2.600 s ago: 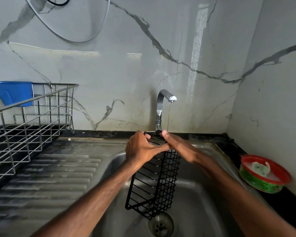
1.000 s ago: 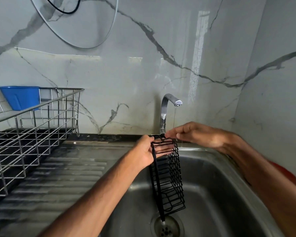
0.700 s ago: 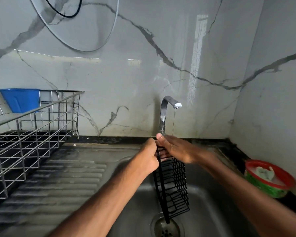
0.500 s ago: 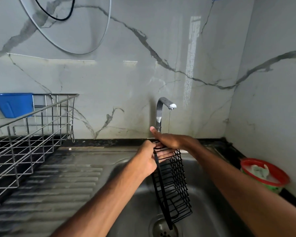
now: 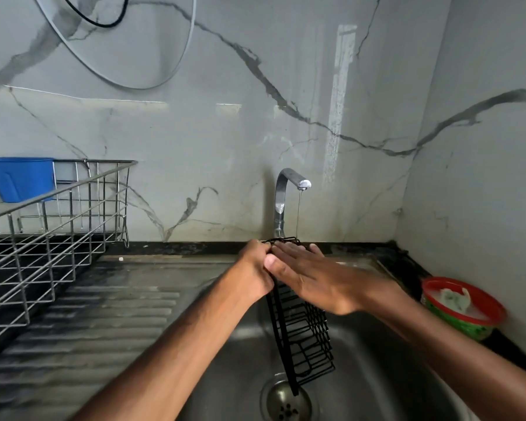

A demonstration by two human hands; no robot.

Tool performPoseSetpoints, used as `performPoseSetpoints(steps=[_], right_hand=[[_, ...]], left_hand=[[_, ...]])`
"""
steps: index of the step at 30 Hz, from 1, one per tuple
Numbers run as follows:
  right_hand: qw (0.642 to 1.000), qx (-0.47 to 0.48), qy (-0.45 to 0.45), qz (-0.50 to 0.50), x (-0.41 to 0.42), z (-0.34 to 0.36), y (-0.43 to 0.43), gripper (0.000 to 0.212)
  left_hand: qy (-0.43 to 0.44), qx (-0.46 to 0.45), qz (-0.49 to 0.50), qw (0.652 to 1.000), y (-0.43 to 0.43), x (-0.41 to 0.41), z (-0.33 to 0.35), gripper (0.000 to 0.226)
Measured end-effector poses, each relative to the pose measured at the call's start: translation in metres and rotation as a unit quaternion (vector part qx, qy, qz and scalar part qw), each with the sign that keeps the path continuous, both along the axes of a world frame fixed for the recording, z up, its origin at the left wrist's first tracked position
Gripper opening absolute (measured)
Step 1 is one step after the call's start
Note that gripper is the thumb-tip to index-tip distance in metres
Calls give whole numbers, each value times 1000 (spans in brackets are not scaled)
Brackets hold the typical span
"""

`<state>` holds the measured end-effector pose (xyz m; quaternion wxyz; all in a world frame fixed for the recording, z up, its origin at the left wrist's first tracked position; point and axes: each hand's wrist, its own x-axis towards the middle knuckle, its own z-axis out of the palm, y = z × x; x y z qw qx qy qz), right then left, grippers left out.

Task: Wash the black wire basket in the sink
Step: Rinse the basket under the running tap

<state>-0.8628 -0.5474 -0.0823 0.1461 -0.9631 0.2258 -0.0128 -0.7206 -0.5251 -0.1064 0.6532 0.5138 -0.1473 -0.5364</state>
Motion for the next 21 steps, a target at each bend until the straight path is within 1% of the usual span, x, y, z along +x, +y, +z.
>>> performPoseSetpoints(steps=[2,4,6,8,9,11,12,13,14,15,17,19,21], right_hand=[[1000,-14,7,6,-11,-1,10,80],[1000,-18,12,5,-14,-4,10,82],[1000,-23,13,-4,-11,-7,-2,85],[1000,-8,-16,-17,-5,-8,-16,84],[999,25,-38,-18,1,-7,-25,78],[986,153,-56,-21,13,-1,-36,67],[977,202,-59,-21,20,2,-42,66],[973,223,-53,-20,28,4,-49,69],[974,222,-35,-19,37,3,-59,72],[979,202,-23,-15,45,2,-70,77],[983,177,-34,-39,56,-2,-86,85],[979,184,-57,-70,60,0,-90,89],[975,194,-78,-71,62,3,-85,90]], left_hand=[[-19,-14,-16,1000,5,-7,7,46],[-11,-16,-25,999,13,-10,10,43],[8,-25,-9,1000,12,-8,9,40],[10,-9,35,999,5,-7,6,35],[15,-9,48,999,4,-8,5,35],[18,-13,62,998,-2,-9,2,41],[17,-16,63,998,-4,-9,0,43],[21,-20,64,998,-4,-9,0,43],[21,-23,65,997,-5,-7,0,42],[25,-27,68,997,-5,-6,1,42],[39,-32,75,996,-4,-3,4,41],[51,-36,86,994,-4,0,7,39],[72,-44,94,992,-3,0,10,40]])
